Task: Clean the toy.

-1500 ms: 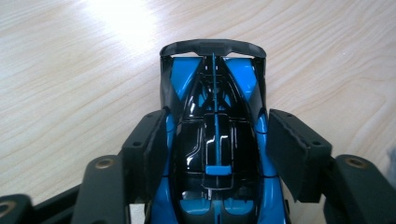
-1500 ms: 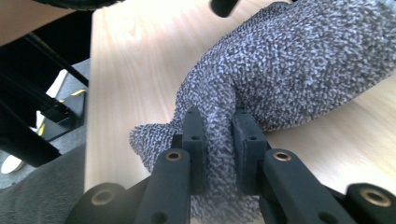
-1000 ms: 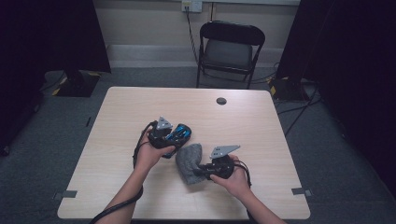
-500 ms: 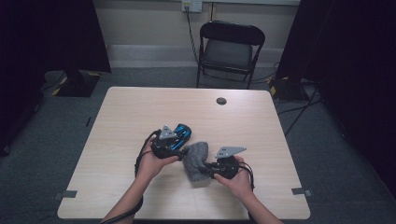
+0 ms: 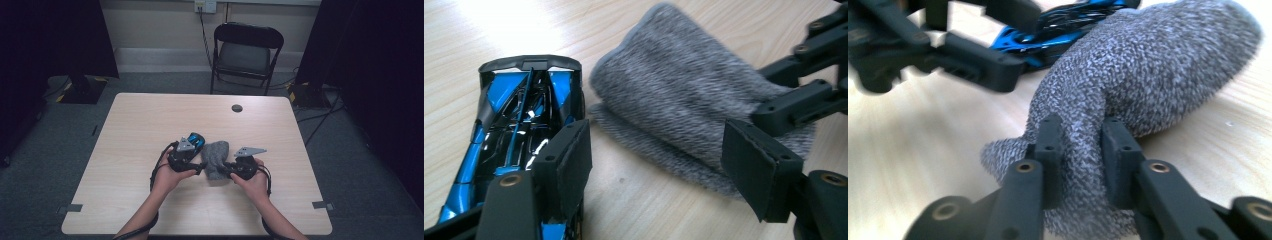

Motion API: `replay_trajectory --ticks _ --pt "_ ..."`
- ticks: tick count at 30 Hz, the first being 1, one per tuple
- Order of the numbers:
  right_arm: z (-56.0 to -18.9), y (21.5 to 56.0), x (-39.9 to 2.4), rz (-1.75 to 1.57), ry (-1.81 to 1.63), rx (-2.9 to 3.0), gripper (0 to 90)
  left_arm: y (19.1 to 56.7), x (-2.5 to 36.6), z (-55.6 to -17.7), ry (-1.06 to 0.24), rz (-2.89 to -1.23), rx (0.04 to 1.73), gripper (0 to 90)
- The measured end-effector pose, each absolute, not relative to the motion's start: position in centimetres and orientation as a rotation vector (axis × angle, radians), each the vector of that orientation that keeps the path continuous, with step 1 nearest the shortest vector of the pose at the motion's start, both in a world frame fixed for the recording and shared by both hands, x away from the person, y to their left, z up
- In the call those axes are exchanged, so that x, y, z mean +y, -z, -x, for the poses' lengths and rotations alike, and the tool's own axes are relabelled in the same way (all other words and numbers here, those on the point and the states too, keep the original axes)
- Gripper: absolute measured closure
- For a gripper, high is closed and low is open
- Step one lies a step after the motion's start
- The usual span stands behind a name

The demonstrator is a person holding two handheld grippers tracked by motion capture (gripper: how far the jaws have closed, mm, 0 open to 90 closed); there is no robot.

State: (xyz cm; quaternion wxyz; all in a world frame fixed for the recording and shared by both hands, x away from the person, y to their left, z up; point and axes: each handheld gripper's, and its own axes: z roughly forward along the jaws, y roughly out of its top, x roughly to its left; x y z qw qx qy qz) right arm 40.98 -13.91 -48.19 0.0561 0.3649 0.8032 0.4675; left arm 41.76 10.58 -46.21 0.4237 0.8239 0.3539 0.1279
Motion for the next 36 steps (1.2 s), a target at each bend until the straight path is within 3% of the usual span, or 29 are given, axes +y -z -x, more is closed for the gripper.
replay_trajectory --ticks 1,2,10,22,36 --pt "-41.1 48.2 -13.9 -1.107 -1.427 2.438 68.0 46.2 10.6 -41.7 -0.326 -2.065 0.877 28.7" --pt "-41.1 48.0 -13.9 -1.108 -1.421 2.441 58.9 46.1 10.6 -41.6 -0.319 -2.065 0.873 31.0" --pt "-41.0 46.5 -16.9 -1.128 -1.477 2.339 42.2 45.8 9.1 -41.1 -0.344 -2.079 0.835 32.4" --pt "-41.3 47.2 -19.5 -1.173 -1.341 2.290 41.0 46.1 5.4 -40.7 -0.299 -2.087 0.818 32.7" --pt "-40.6 49.1 -17.9 -1.108 -1.261 2.364 40.3 46.2 5.9 -40.8 -0.294 -2.074 0.854 31.1"
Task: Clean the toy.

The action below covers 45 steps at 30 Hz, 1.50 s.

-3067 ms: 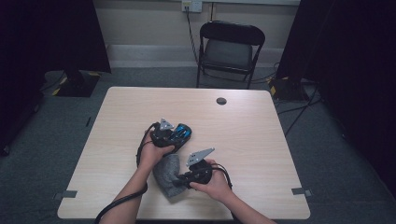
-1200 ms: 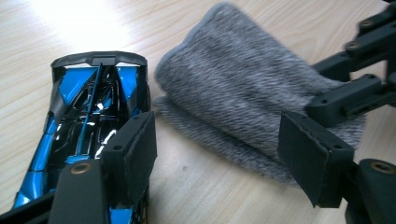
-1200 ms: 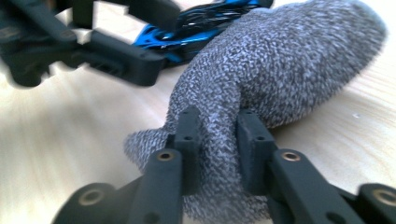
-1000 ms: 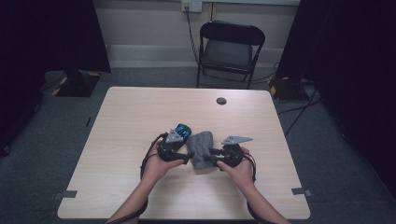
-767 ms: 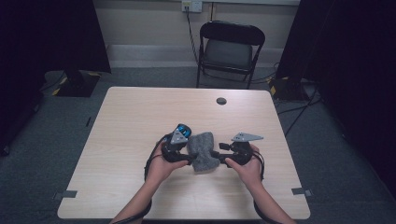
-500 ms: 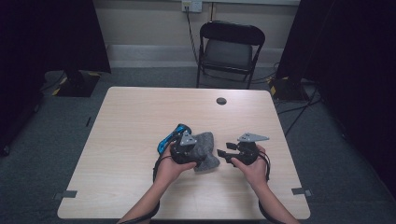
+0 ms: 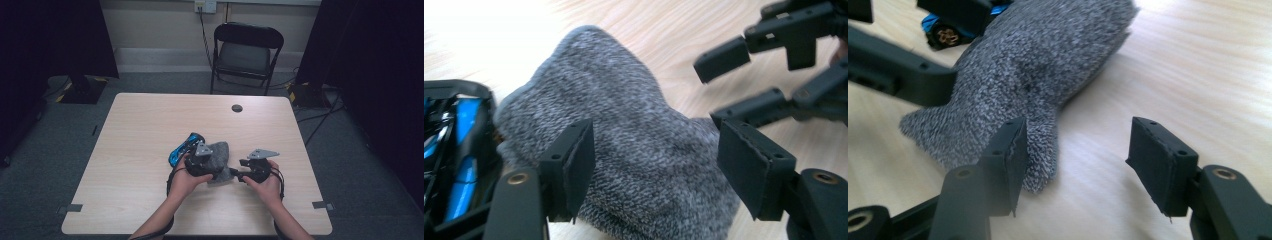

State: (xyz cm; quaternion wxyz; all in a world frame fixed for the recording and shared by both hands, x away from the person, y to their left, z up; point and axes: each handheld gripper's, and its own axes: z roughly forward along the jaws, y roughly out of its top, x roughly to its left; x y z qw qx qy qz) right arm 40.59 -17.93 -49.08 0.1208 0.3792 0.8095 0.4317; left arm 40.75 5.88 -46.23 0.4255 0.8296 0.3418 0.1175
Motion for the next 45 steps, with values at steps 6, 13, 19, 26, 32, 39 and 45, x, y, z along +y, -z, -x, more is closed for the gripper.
replay_trajectory --ticks 6,13,19,26,32,39,45 --pt "-39.6 49.5 -16.6 -1.078 -1.296 2.405 40.2 46.1 6.2 -40.6 -0.326 -2.083 0.864 28.6" --pt "-39.1 48.7 -15.8 -1.033 -1.312 2.394 37.8 46.1 6.4 -40.2 -0.343 -2.093 0.872 26.4" --pt "-40.0 47.7 -17.0 -1.072 -1.315 2.336 36.3 46.4 5.9 -40.0 -0.351 -2.105 0.848 29.1" --pt "-40.9 47.3 -17.3 -1.091 -1.297 2.304 34.4 48.5 5.3 -39.9 -0.389 -2.197 0.873 38.9" --pt "-41.7 46.6 -17.1 -1.054 -1.282 2.297 32.2 48.9 5.6 -39.6 -0.417 -2.190 0.888 54.8" --pt "-43.4 45.4 -16.3 -1.029 -1.325 2.292 28.4 48.2 6.8 -39.7 -0.338 -2.190 0.814 75.2" --pt "-45.0 44.5 -15.2 -1.000 -1.378 2.303 27.1 45.9 10.1 -39.3 -0.333 -2.092 0.851 75.3"
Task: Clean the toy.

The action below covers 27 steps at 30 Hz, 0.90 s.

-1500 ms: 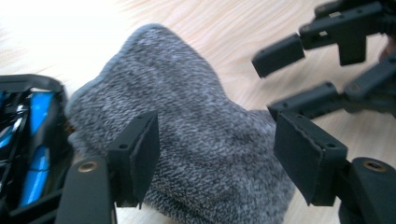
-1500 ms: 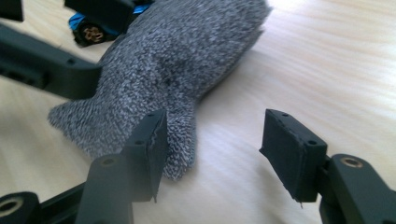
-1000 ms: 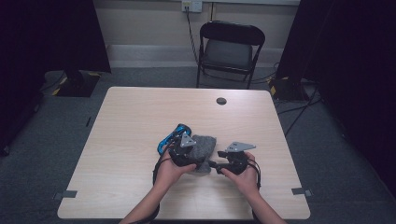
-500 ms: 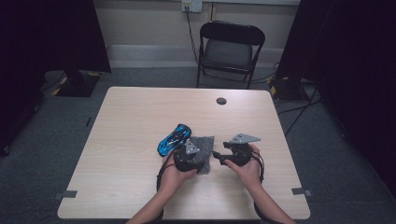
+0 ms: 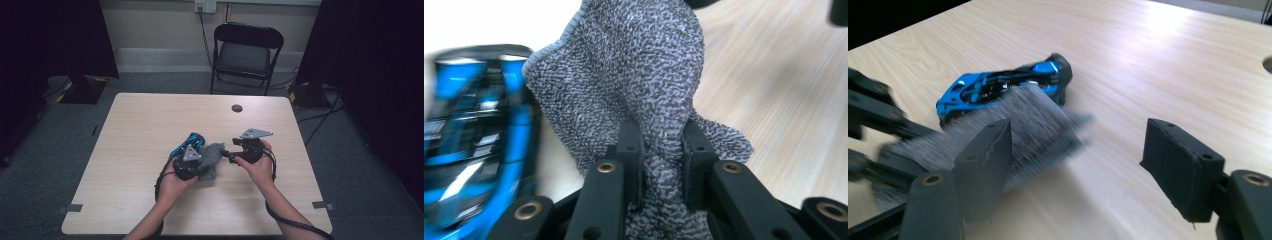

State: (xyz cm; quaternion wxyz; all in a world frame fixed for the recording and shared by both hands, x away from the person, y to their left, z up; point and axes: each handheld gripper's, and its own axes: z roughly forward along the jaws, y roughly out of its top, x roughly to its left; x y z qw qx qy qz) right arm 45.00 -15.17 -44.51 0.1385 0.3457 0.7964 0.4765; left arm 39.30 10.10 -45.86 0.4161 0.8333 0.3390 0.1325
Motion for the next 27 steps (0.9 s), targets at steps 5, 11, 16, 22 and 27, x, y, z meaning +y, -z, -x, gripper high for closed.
replay_trajectory --ticks 5,11,16,22,27 --pt "-46.3 44.0 -13.3 -0.969 -1.413 2.328 25.1 43.8 14.0 -38.7 -0.380 -2.051 0.900 75.0" --pt "-47.1 44.2 -9.6 -0.875 -1.443 2.402 23.0 43.6 18.7 -38.4 -0.380 -1.994 1.044 74.7" --pt "-48.0 45.3 -6.3 -0.813 -1.413 2.465 20.6 44.3 20.8 -38.0 -0.382 -1.979 1.106 74.5" --pt "-48.7 46.2 -4.2 -0.735 -1.345 2.525 19.7 45.2 22.4 -37.8 -0.386 -1.959 1.167 74.3" --pt "-49.2 47.0 -2.7 -0.710 -1.325 2.561 17.2 45.6 22.8 -37.7 -0.386 -1.966 1.191 74.1"
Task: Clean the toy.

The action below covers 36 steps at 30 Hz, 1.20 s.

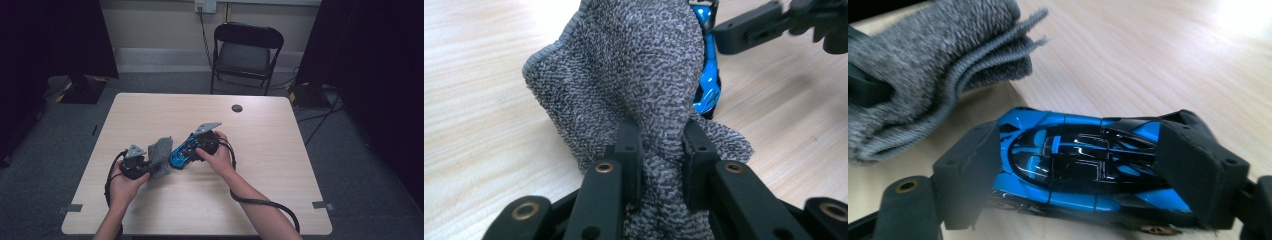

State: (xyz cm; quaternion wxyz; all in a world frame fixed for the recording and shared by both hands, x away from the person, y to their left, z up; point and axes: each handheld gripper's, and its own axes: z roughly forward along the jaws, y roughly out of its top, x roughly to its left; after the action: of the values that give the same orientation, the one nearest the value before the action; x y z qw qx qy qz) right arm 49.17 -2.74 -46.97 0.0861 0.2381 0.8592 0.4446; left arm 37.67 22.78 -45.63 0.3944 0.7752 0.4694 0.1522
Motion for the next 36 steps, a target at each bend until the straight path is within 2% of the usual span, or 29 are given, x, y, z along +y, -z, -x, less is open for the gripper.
replay_trajectory --ticks 9,15,24,29,36 --pt "-49.0 48.2 -1.8 -0.635 -1.180 2.556 12.5 46.5 22.7 -38.0 -0.375 -1.985 1.230 73.7" --pt "-48.8 48.7 -1.9 -0.663 -1.209 2.510 9.3 46.7 22.6 -38.2 -0.372 -1.993 1.245 73.5" --pt "-48.7 49.0 -2.1 -0.658 -1.242 2.485 9.1 47.3 22.4 -39.1 -0.369 -1.986 1.326 73.4" --pt "-48.7 49.0 -2.1 -0.658 -1.237 2.486 9.1 47.6 21.3 -39.4 -0.373 -2.072 1.339 73.1" --pt "-48.6 49.0 -2.0 -0.663 -1.240 2.483 9.0 47.3 20.1 -39.1 -0.296 -2.136 1.295 73.7"
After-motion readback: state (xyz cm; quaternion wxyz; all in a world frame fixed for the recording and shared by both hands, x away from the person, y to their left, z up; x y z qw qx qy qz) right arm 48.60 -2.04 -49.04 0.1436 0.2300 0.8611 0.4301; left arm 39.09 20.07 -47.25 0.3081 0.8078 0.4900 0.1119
